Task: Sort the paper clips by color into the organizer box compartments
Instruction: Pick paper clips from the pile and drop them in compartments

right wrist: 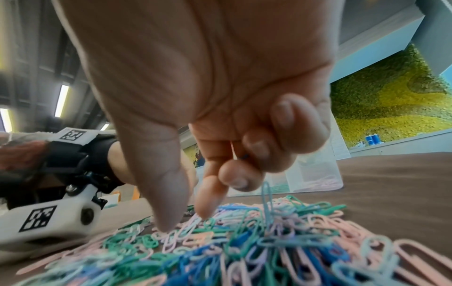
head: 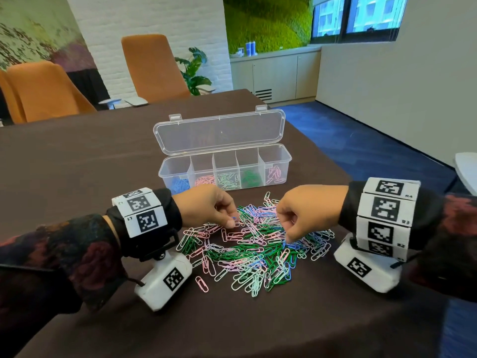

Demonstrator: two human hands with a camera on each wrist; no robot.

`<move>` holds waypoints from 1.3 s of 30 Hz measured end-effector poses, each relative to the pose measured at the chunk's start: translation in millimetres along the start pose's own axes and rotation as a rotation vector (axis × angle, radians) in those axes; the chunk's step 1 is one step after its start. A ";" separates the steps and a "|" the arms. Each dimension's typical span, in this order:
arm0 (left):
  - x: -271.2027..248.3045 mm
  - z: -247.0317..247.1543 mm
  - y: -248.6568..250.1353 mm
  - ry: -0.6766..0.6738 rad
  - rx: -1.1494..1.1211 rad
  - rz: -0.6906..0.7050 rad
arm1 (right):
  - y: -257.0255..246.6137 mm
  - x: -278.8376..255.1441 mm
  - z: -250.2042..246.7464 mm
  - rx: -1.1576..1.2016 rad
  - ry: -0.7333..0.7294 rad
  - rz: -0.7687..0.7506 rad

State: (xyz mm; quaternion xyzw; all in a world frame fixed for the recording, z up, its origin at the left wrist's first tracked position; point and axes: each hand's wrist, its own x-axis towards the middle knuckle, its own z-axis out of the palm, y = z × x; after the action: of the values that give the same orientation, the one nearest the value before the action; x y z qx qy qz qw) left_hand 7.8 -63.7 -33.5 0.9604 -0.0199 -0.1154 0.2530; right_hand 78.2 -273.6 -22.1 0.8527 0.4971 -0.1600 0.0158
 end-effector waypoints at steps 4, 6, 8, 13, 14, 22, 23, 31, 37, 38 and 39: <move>-3.9 -1.4 -1.5 0.085 -0.278 -0.051 | -4.9 0.7 11.6 -0.160 -0.068 0.041; -6.0 0.6 1.3 0.070 -0.572 -0.089 | -4.9 3.8 13.5 -0.182 -0.074 0.038; -6.9 3.2 6.4 0.030 -0.783 -0.100 | -2.4 6.0 12.9 -0.147 -0.092 0.032; -3.7 7.7 31.9 -0.148 -0.788 -0.003 | 14.9 1.2 5.6 0.186 -0.040 0.039; -1.1 7.7 36.5 -0.158 -0.701 0.009 | 18.9 -1.2 3.5 0.249 -0.019 0.037; 23.1 18.9 66.3 -0.236 0.358 0.345 | 41.7 -19.9 1.8 0.973 0.145 0.080; 25.7 21.6 69.9 -0.258 0.397 0.369 | 42.9 -20.6 3.3 1.107 0.192 0.094; 41.9 28.7 70.9 -0.239 0.393 0.402 | 50.6 -19.8 12.6 1.742 0.241 0.174; 27.6 19.4 39.0 -0.178 -0.470 0.131 | 40.4 -11.9 11.5 1.873 0.142 0.137; 25.0 20.1 32.8 -0.167 -0.566 0.089 | 38.7 -9.3 11.8 1.867 0.128 0.137; 22.7 21.0 27.6 -0.161 -0.620 0.064 | 36.6 -6.4 11.8 1.861 0.116 0.141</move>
State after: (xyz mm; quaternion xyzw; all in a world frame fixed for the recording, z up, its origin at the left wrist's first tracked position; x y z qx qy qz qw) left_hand 25.5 -100.0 -42.5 0.8243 -0.0340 -0.1836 0.5345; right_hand 103.5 -299.7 -36.3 0.5573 0.1161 -0.4496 -0.6883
